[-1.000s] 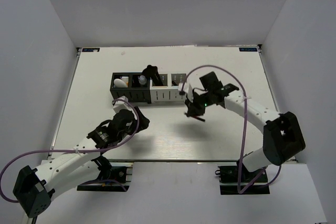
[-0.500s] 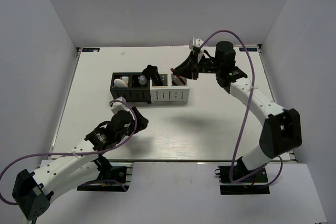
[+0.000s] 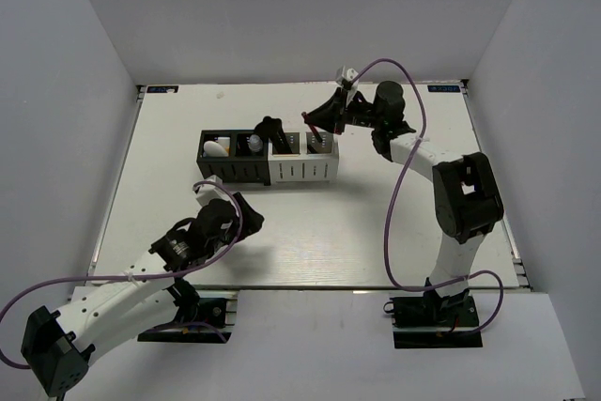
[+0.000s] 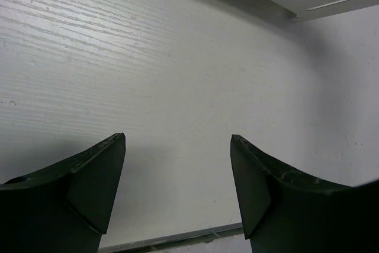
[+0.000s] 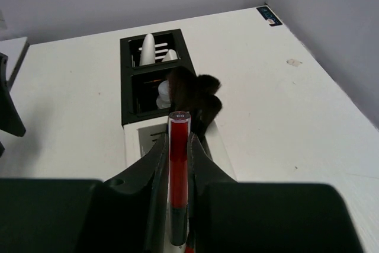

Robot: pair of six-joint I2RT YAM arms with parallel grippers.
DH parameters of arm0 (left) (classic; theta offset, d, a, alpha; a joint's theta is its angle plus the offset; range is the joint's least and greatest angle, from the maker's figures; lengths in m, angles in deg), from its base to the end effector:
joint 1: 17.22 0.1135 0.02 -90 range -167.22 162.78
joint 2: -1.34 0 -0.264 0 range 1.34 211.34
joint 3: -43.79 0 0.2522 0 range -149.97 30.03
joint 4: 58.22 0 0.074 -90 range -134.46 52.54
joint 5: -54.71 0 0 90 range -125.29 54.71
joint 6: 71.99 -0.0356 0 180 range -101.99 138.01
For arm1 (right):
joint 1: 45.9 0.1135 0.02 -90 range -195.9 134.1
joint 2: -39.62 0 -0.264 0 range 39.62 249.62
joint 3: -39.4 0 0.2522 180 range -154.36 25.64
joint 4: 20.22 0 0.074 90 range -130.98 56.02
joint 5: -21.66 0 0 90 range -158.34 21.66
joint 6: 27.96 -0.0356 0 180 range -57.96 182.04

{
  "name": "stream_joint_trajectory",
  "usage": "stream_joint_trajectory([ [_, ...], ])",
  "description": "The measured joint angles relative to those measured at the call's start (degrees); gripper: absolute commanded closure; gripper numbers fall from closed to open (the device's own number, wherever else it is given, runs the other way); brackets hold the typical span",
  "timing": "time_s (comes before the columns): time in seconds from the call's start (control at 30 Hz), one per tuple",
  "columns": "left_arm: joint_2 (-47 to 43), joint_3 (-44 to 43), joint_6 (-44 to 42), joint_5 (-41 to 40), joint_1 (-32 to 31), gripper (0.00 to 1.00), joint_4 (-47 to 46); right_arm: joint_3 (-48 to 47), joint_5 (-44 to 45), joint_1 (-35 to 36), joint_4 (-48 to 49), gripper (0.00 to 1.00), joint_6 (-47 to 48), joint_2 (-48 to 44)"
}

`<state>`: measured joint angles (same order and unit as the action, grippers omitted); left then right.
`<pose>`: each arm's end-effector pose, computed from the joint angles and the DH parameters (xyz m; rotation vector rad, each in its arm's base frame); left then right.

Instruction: Organize the makeup

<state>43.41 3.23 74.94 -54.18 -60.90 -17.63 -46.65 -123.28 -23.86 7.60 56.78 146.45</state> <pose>0.1208 -0.0994 0.2116 -0.4364 2.2766 -0.5445 0.3839 0.1869 0.2883 -1.0022 1.2443 1.0634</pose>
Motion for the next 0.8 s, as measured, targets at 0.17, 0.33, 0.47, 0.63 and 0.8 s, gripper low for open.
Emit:
stream_joint_trajectory([
  [0.17,0.94,-0.02,0.17,0.0,0.0,0.18,-0.02,1.07,0.39,-1.22,0.07,0.73,2.23,0.07],
  [0.33,3.1,-0.02,0.0,0.0,0.0,0.18,-0.2,2.03,0.31,-1.88,-1.25,0.61,4.48,0.09],
  [0.47,4.31,-0.22,-0.31,0.02,0.0,0.18,-0.83,2.34,0.07,-2.12,-1.68,0.54,5.62,0.09],
  [0.63,4.48,-0.66,-0.79,0.0,0.0,0.18,-1.29,2.45,-0.44,-2.27,-4.46,0.6,6.84,-0.39],
  [0.8,2.67,-2.1,-2.4,-0.26,0.0,0.18,-1.84,-3.37,7.26,-2.38,-25.42,0.32,13.6,-3.82],
])
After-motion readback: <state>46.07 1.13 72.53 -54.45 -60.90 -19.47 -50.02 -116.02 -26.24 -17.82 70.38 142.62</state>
